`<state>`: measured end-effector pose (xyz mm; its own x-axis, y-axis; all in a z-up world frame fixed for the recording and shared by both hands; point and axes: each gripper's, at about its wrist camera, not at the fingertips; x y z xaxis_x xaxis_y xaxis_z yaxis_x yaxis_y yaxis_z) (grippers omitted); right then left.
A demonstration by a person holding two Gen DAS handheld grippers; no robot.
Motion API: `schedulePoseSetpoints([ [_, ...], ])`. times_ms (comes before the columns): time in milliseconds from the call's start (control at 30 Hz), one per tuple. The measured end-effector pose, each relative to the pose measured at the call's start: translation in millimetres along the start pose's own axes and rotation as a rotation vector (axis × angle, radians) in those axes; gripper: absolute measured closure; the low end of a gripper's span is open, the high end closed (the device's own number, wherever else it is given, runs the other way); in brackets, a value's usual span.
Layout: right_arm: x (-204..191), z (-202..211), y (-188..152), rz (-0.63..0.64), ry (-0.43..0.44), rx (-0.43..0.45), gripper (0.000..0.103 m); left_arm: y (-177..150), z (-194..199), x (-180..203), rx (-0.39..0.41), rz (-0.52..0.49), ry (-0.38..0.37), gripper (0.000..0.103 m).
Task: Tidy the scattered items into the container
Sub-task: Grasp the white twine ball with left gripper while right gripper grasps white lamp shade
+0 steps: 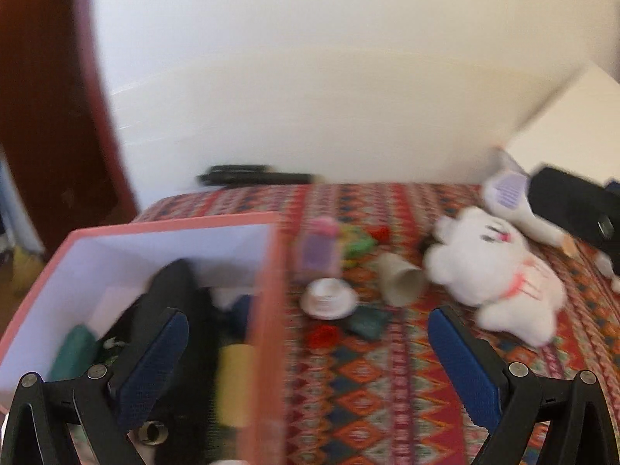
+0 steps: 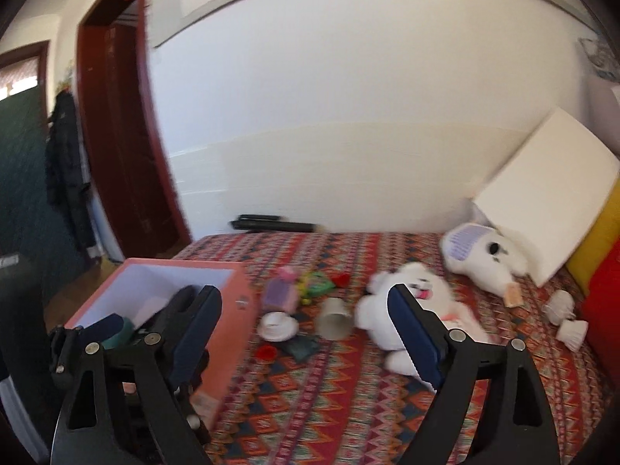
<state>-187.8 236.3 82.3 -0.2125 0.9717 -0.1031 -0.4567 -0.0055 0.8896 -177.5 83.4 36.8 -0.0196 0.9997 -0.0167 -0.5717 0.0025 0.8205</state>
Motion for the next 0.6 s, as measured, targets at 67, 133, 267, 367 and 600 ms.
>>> schedulePoseSetpoints([
  [67,24,3,-3,-0.016,-0.038,-0.001,0.012,-3,-9,23,-0.018,-0.026,-0.026,0.001],
  [133,58,2,-6,-0.031,-0.083,-0.006,0.011,-5,-20,47,-0.039,-0.047,-0.058,0.001],
  [267,155,-6,-23,-0.117,-0.248,-0.037,0.009,-12,-36,91,-0.064,-0.074,-0.133,0.001],
  [367,234,-21,-47,-0.155,-0.467,-0.078,0.009,-11,-61,146,-0.113,-0.111,-0.275,0.001],
  [600,372,-70,-101,-0.301,-0.664,-0.227,0.009,31,-120,285,-0.197,-0.198,-0.517,0.001],
])
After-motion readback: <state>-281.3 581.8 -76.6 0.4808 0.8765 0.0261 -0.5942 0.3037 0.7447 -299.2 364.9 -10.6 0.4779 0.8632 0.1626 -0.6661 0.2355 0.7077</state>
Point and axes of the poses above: each gripper's, at about its wrist camera, not at the fingertips, and z roughly against the way its jaws point, x to its right, y to its top, and after that the axes turned 6 degrees about -y, right-handed
